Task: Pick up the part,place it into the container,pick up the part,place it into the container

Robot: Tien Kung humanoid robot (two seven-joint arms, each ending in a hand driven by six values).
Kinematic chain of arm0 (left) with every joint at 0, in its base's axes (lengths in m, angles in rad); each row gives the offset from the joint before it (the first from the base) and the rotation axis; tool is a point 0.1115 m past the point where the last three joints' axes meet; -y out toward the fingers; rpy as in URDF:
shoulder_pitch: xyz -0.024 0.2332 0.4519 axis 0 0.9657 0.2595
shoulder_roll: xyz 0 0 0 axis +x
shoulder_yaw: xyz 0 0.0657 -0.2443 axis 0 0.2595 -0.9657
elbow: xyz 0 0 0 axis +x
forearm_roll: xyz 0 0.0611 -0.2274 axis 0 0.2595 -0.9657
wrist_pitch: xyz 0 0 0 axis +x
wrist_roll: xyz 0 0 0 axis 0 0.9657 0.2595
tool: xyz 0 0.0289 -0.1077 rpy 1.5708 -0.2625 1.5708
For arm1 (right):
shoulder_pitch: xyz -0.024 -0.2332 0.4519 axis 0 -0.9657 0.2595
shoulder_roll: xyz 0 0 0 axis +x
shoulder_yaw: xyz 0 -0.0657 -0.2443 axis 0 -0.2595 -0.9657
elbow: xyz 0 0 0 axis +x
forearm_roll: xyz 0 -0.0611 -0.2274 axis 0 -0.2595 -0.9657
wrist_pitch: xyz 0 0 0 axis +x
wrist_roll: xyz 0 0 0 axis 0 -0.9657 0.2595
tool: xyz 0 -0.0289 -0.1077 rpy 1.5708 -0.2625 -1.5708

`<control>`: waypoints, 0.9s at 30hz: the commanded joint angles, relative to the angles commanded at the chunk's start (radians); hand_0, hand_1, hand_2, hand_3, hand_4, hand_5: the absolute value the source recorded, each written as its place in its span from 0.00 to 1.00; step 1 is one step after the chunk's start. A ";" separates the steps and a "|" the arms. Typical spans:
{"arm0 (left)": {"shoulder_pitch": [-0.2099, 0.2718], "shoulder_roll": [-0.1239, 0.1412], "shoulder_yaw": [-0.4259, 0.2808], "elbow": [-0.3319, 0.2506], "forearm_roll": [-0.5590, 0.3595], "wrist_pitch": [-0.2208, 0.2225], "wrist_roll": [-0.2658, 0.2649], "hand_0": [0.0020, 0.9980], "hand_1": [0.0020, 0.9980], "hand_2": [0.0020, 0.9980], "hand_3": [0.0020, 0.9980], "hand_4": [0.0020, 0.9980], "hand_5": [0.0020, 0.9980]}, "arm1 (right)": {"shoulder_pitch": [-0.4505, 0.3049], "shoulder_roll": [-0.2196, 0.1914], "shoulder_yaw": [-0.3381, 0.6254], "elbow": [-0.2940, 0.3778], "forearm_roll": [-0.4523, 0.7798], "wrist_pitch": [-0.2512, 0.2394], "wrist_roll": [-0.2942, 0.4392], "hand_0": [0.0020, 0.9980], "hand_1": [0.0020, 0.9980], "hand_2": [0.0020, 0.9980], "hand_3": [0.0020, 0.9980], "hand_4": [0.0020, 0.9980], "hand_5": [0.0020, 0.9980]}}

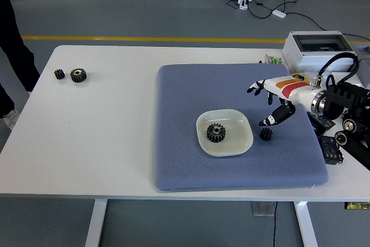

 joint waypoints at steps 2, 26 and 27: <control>-0.001 0.000 0.004 0.000 -0.003 0.000 0.001 0.69 0.68 0.68 0.57 0.68 0.61 | -0.008 -0.003 -0.012 -0.013 -0.001 -0.003 0.003 0.32 0.46 0.73 0.83 0.98 0.20; -0.004 0.000 0.032 0.000 -0.030 -0.002 -0.001 0.69 0.68 0.69 0.57 0.68 0.61 | -0.021 0.033 -0.094 -0.202 0.076 -0.084 0.069 0.33 0.45 0.67 0.58 0.90 0.17; -0.004 0.000 0.033 0.000 -0.031 -0.002 -0.001 0.69 0.68 0.69 0.57 0.68 0.61 | -0.021 0.035 -0.096 -0.207 0.083 -0.087 0.071 0.33 0.45 0.67 0.58 0.90 0.17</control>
